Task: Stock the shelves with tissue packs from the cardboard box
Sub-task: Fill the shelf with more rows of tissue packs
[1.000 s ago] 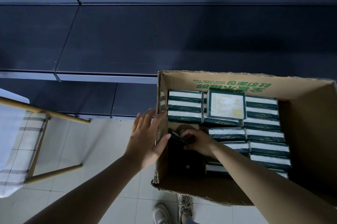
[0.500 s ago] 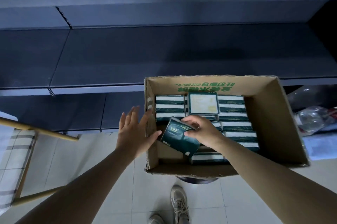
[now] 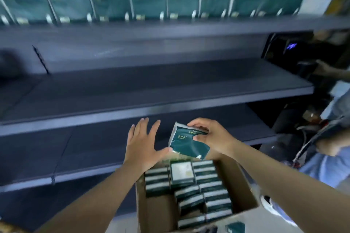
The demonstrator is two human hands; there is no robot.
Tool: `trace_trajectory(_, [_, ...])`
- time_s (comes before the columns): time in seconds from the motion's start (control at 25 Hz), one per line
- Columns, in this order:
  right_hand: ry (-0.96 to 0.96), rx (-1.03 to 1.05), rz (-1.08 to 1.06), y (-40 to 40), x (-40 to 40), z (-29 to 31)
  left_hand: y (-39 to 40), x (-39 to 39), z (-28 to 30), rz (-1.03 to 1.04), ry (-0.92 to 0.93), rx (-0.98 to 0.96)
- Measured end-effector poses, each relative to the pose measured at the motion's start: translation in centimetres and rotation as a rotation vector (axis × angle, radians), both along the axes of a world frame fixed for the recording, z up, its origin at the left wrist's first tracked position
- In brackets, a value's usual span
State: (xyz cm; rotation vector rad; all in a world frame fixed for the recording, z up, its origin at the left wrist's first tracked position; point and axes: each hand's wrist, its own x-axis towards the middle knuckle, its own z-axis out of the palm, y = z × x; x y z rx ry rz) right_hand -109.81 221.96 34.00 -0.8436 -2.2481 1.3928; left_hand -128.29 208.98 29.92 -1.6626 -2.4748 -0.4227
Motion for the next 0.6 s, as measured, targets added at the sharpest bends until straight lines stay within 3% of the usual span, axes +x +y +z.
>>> trace_trajectory(0.32, [0.17, 0.354, -0.101, 6.5, 7.5, 18.6, 9.3, 5.3, 18.1, -0.143, 0.161, 0.371])
trace_trajectory(0.6, [0.115, 0.758, -0.233, 20.1, 15.4, 26.8, 21.4, 11.0, 25.0, -0.153, 0.203, 0.491])
